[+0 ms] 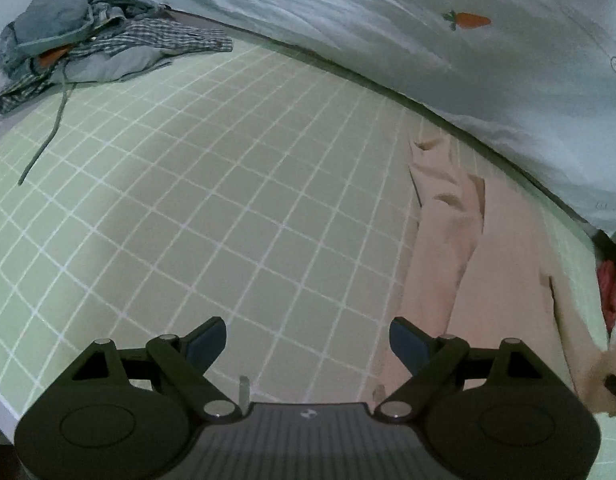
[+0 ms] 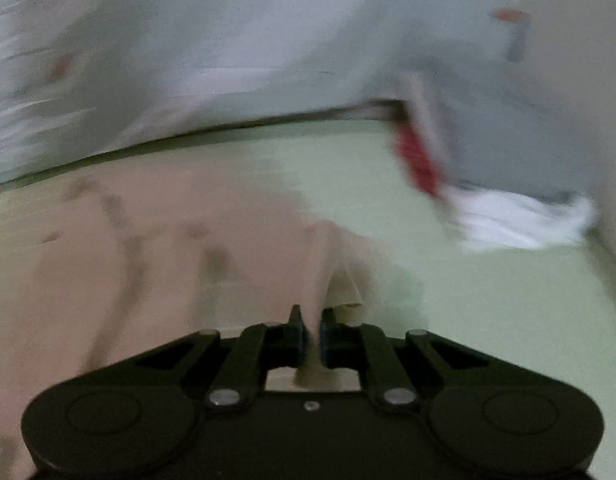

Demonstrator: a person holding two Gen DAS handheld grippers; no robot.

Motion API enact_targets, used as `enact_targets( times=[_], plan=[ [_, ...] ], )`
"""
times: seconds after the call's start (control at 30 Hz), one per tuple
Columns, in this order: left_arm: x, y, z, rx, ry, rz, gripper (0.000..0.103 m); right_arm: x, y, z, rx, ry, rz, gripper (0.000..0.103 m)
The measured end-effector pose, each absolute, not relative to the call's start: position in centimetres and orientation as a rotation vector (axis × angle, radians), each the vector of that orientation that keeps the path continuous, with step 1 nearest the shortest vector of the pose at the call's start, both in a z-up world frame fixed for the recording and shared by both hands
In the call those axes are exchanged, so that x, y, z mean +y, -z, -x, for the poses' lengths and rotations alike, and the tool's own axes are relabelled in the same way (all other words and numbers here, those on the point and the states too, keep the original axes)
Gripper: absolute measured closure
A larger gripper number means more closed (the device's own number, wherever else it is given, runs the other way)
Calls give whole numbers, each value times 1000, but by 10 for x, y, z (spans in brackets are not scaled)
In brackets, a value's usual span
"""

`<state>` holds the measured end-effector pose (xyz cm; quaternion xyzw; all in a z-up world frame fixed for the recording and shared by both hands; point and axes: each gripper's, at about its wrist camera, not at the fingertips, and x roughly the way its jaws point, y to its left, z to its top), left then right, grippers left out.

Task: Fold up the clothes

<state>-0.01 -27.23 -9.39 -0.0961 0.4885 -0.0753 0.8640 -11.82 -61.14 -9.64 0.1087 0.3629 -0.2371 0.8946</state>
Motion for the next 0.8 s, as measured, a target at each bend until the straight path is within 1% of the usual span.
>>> enact_targets(
  times=[0.07,0.13,0.2,0.23,0.3,0.37,0.53,0.8],
  plan=[
    [-269,95,-5,1028,169,201,14,-579,99,102,777,374,-211,92],
    [-268,97,-8,1041,176,196,14,-550,106,87,831,313,-201,81],
    [-272,98,-10,1049,188,189,14,-529,111,86,848,301,-204,56],
    [-273,98,-10,1053,194,185,14,-521,111,88,850,301,-204,51],
    [-281,97,-7,1049,218,173,14,-513,107,101,838,307,-197,31],
    [-293,96,-4,1046,243,155,14,-521,105,117,821,357,-202,21],
    [-331,93,9,1037,302,127,14,-557,102,160,814,521,-287,18],
    [-416,96,38,1028,382,72,14,-615,109,208,863,618,-315,19]
  ],
)
